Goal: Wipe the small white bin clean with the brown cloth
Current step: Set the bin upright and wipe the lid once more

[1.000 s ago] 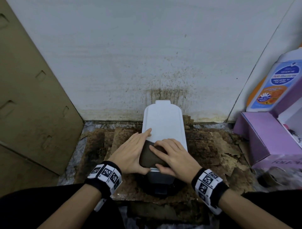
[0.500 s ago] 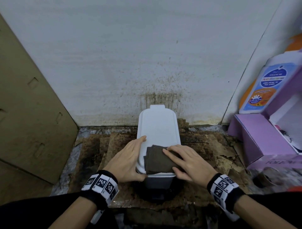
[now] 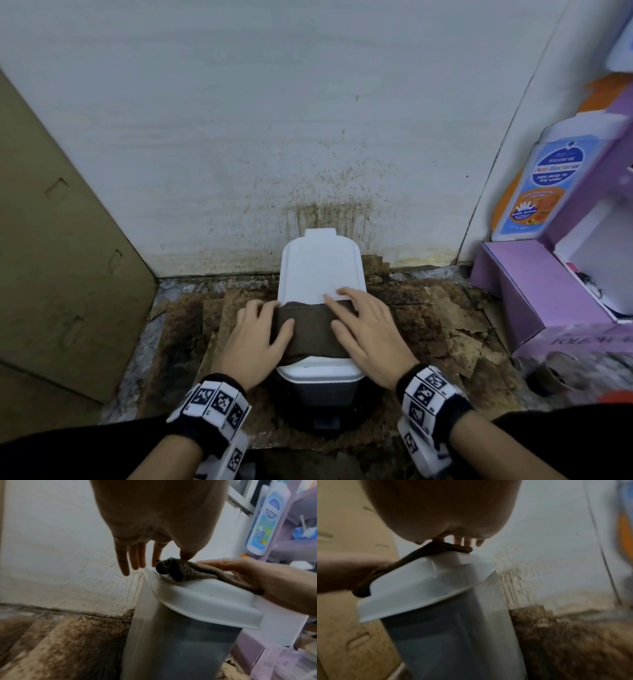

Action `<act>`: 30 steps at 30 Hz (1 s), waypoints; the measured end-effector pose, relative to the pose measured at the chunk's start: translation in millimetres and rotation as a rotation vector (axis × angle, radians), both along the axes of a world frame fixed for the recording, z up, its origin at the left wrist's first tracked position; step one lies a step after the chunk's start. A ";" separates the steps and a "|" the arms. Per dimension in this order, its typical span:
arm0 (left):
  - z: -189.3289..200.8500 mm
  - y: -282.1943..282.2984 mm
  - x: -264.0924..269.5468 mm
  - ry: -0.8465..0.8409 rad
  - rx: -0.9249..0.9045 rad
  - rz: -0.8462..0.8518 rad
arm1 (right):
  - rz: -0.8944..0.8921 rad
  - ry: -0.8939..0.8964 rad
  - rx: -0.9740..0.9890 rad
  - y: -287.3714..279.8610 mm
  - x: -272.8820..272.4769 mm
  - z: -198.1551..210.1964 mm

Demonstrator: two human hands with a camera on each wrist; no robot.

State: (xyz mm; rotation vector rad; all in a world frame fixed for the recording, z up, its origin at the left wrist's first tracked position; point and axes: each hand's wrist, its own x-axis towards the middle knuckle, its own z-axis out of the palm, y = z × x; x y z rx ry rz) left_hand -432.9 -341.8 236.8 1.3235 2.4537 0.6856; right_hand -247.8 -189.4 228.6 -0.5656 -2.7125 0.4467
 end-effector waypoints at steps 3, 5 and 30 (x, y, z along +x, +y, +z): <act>-1.0 2.6 6.1 -0.058 -0.008 0.102 | -0.245 0.001 -0.177 -6.3 6.3 -3.5; 1.2 4.5 10.3 -0.058 0.013 0.162 | -0.329 0.009 -0.246 -11.4 5.2 -5.2; 77.3 81.0 83.2 -0.250 0.270 -0.090 | -0.408 0.035 -0.529 42.0 83.9 91.8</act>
